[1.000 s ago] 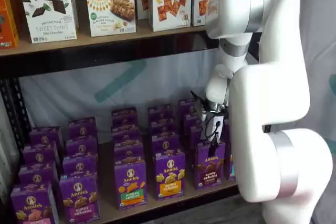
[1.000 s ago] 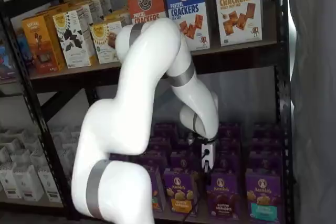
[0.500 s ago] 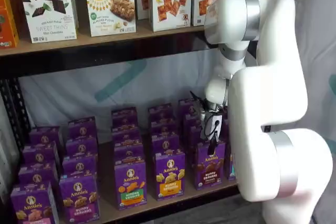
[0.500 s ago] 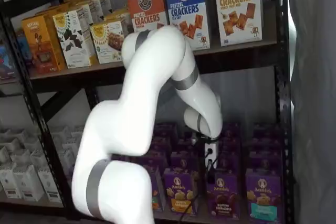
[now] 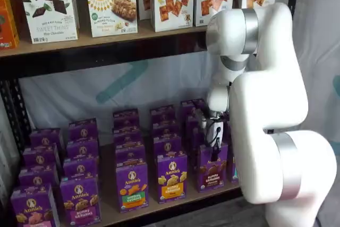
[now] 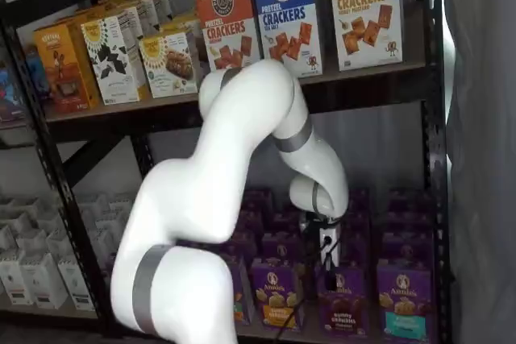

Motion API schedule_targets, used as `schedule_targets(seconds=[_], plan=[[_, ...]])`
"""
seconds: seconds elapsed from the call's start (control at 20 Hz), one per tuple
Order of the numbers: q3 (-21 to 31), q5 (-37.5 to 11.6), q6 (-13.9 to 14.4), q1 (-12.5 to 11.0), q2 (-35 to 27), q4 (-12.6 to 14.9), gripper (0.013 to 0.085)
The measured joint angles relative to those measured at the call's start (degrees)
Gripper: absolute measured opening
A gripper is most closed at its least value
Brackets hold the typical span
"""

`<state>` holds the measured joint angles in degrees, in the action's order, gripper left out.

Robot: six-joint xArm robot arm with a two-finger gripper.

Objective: Pick up the purple box with a brown patch in the center, on the bottom shelf, the fifth box from the left

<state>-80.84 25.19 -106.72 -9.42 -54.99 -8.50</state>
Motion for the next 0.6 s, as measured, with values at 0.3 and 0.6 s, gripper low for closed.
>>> schedule_targets(seconds=[0.3,0.6], plan=[[-2.5,-0.4,2.7,0.1,-3.2,2.9,0.085],[-3.2,-1.0,1.5,0.3,-4.4,1.4,0.077]])
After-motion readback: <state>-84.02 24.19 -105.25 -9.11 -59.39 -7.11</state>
